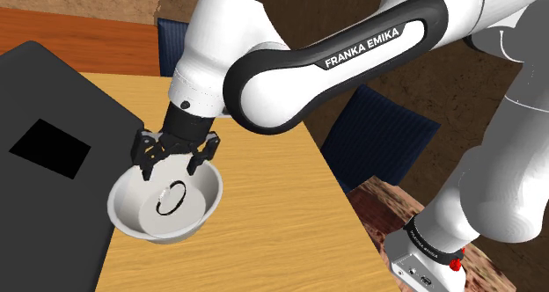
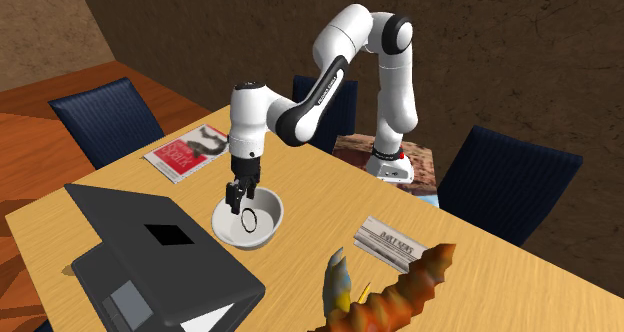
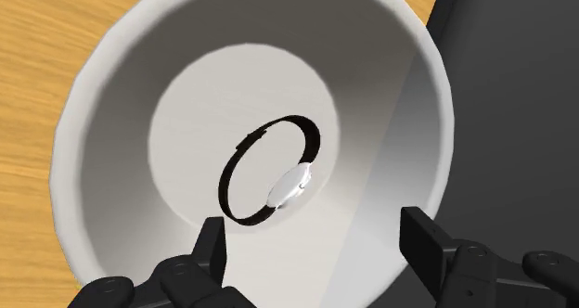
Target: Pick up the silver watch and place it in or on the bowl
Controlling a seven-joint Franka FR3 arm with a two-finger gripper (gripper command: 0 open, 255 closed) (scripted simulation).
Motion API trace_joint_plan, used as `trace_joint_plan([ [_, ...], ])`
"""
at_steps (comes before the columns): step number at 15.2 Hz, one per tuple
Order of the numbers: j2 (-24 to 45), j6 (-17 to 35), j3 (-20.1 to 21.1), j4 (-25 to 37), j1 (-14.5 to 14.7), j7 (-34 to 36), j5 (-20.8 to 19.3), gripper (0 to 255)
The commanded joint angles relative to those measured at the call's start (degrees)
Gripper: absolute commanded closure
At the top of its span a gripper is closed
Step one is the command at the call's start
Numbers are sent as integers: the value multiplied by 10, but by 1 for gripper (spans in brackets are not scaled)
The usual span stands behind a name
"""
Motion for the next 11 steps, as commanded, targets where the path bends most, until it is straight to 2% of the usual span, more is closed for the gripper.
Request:
trace_joint_plan([
  [1, 0, 0, 0, 0, 0, 0, 0, 0],
  [4, 0, 0, 0, 0, 0, 0, 0, 0],
  [8, -60, -57, 10, 4, -25, -30, 46, 0],
  [11, -60, -57, 10, 4, -24, -30, 46, 0],
])
